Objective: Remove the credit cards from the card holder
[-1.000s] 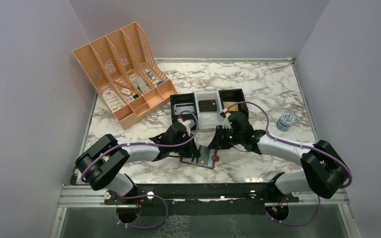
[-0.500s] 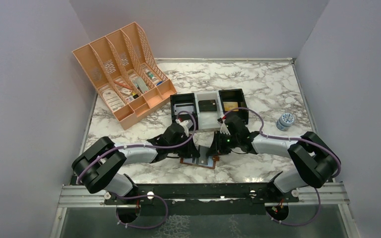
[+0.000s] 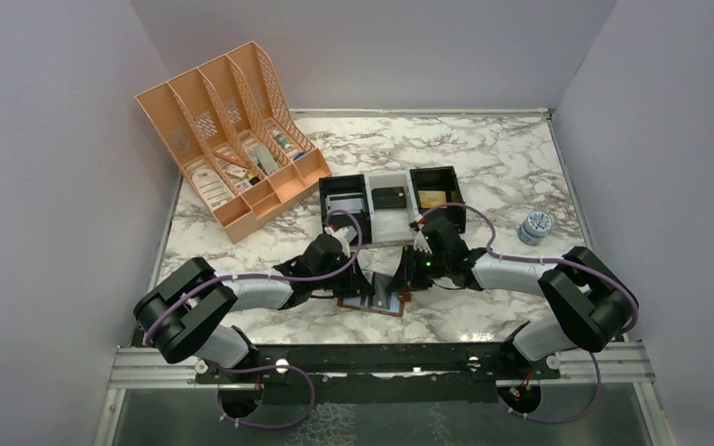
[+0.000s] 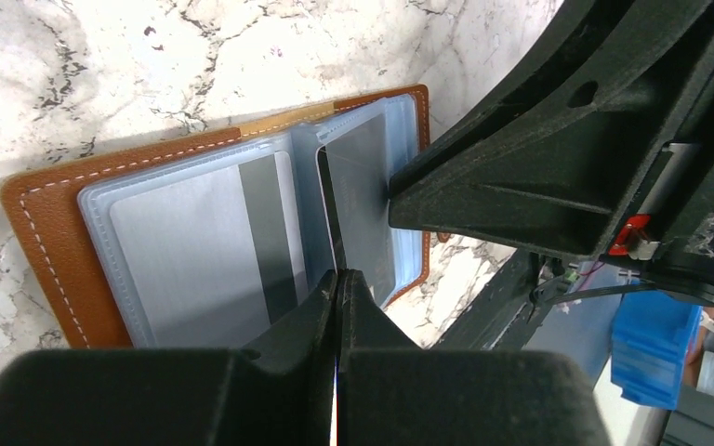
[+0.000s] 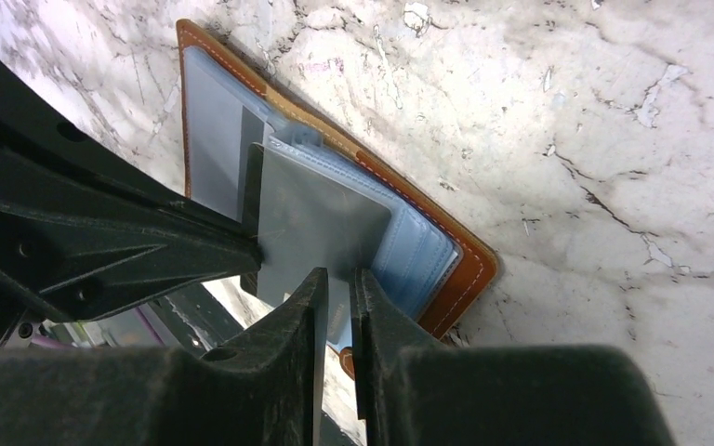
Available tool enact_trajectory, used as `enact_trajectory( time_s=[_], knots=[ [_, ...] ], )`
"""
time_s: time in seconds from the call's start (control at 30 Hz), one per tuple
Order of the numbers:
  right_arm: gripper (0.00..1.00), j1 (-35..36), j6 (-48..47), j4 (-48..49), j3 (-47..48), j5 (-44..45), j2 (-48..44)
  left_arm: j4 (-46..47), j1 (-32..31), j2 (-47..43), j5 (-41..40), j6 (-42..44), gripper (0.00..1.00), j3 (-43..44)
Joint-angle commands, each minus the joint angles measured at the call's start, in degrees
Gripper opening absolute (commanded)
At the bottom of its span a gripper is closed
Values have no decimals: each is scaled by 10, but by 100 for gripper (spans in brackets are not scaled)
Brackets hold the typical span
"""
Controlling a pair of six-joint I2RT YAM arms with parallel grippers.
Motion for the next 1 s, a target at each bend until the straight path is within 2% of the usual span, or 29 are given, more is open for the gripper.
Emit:
enact_trajectory(
  time_s=[0.0,0.5,0.73,0.97],
  knots=[
    [16,2,-5,-20,-23,60,19,30,0,-24,-3,-22,0,-13],
    [15,3,-11,-31,-16,71,20,-20,1,-60,-44,-13,0,-21],
    [15,2,-11,-26,-17,65,21,-13,1,-45,-30,-12,22,-6],
    [15,2,-11,-25,-17,65,23,40,1,-13,-16,-39,24,-13]
  ],
)
